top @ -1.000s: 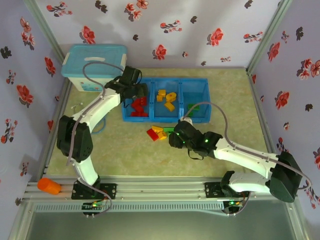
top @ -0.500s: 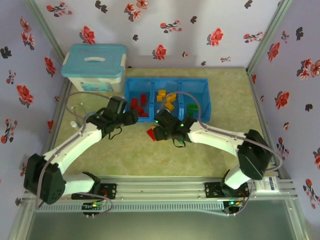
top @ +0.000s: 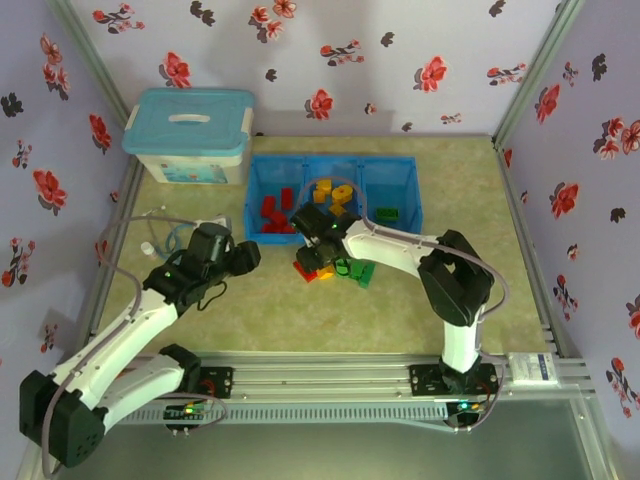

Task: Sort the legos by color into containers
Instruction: Pick up the lego from the center of the table.

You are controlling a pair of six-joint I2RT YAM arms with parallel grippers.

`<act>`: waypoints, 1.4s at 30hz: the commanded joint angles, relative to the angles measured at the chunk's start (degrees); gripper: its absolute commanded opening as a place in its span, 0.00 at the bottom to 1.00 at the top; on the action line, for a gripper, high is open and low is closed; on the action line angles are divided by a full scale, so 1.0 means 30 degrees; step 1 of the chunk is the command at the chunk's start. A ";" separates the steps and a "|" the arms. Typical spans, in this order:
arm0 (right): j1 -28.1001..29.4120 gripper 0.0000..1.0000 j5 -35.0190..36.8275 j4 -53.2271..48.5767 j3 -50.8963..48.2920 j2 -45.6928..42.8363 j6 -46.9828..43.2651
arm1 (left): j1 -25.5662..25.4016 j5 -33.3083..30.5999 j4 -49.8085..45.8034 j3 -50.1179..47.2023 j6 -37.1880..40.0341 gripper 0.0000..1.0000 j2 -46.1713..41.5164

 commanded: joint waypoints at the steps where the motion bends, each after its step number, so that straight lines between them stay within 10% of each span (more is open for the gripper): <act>1: -0.0319 0.52 -0.0418 -0.0885 0.0893 0.0675 -0.0930 | -0.0097 -0.0522 -0.0559 -0.0517 -0.0401 0.64 -0.0588; 42: 0.0304 0.23 0.0241 -0.0996 0.0535 -0.0395 0.0043 | -0.0104 -0.0872 -0.1050 -0.1089 -0.0300 0.59 -0.1681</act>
